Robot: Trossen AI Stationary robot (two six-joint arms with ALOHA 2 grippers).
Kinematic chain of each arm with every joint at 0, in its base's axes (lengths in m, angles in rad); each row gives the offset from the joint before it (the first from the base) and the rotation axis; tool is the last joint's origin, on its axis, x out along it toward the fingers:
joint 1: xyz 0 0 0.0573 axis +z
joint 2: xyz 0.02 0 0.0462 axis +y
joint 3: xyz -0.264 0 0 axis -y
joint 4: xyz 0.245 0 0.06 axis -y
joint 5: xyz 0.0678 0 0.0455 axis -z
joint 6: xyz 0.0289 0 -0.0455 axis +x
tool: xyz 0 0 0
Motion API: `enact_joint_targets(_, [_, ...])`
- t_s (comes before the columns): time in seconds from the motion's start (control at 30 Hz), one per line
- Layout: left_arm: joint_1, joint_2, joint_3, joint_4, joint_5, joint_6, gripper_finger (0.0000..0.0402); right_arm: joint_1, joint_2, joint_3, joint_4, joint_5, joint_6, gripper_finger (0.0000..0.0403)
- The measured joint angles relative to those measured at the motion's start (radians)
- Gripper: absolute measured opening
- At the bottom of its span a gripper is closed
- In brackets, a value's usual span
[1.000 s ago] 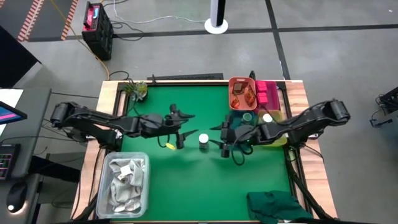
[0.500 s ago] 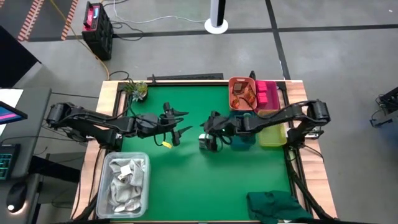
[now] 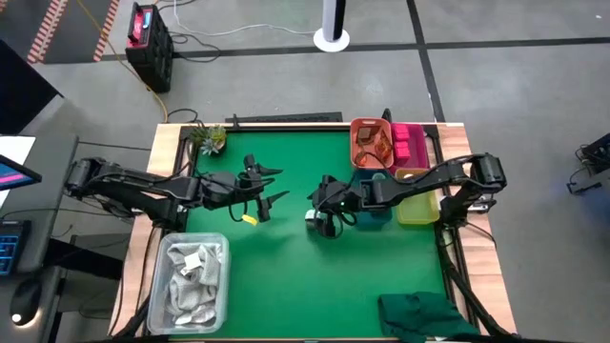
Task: Sort spices by type
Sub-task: Put the white seasoning bottle into the yellow bin
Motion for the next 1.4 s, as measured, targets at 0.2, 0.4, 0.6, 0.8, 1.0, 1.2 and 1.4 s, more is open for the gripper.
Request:
enact_joint_targets(0.2, [-0.001,-0.008,0.000,-0.033,0.005,-0.006,0.0267,-0.013,-0.067,0.004,-0.042,0.038,-0.014,0.0357])
enact_joint_targets(0.4, [-0.001,-0.008,0.000,-0.038,0.006,-0.007,0.0267,0.017,-0.064,0.006,-0.027,0.039,-0.025,0.0357])
enact_joint_targets(0.6, [-0.001,-0.008,0.000,-0.033,0.013,-0.017,0.0267,0.048,0.019,0.007,0.003,0.032,-0.003,0.0357])
enact_joint_targets(0.8, [-0.001,-0.008,0.000,-0.034,0.013,-0.033,0.0267,0.037,0.081,0.006,0.028,0.035,0.005,0.0356])
enact_joint_targets(1.0, [-0.001,-0.008,0.000,-0.044,0.012,-0.032,0.0267,0.022,0.083,0.006,0.029,0.036,0.015,0.0342])
enact_joint_targets(1.2, [-0.001,-0.008,0.000,-0.046,0.012,-0.029,0.0267,0.020,0.082,0.007,-0.004,0.030,0.054,0.0245])
enact_joint_targets(1.4, [-0.001,-0.008,0.000,-0.050,0.012,-0.031,0.0267,0.013,0.031,0.024,-0.145,0.031,0.065,0.0221])
